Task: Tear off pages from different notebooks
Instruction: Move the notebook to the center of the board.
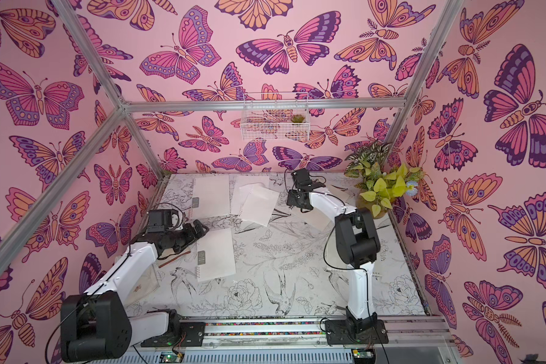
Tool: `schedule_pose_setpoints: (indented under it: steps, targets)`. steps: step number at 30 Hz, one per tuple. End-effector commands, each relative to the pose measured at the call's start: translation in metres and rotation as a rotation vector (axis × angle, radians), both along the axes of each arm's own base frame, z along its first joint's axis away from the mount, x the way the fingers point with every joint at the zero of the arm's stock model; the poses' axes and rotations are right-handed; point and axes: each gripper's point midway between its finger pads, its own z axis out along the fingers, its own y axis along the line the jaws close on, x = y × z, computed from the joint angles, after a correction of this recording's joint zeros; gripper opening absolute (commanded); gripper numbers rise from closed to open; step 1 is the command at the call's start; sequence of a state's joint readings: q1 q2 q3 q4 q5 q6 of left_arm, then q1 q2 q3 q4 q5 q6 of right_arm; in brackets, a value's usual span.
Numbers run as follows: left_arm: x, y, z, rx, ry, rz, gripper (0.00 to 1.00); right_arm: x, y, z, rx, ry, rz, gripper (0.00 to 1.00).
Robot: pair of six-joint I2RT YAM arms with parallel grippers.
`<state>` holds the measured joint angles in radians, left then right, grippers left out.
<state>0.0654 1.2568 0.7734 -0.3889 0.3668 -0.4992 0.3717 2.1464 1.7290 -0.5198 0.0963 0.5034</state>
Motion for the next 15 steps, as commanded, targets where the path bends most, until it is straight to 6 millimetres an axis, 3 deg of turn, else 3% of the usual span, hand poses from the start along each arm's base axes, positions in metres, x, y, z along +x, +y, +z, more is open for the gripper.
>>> schedule_pose_setpoints:
  steps: [1, 5, 8, 15]
  targets:
    - [-0.001, 0.002, -0.001, 0.015, -0.010, -0.008, 1.00, -0.002, 0.000, -0.027, -0.104, 0.110, 0.032, 0.67]
    - [0.000, 0.003, -0.002, 0.017, -0.006, -0.007, 1.00, 0.006, 0.009, -0.045, -0.185, 0.147, 0.065, 0.56]
    - [-0.001, 0.003, -0.003, 0.017, -0.004, -0.009, 1.00, 0.001, 0.011, -0.055, -0.246, 0.176, 0.071, 0.54]
    - [0.000, 0.002, -0.003, 0.014, -0.002, -0.010, 1.00, -0.004, 0.010, -0.062, -0.356, 0.172, 0.070, 0.41]
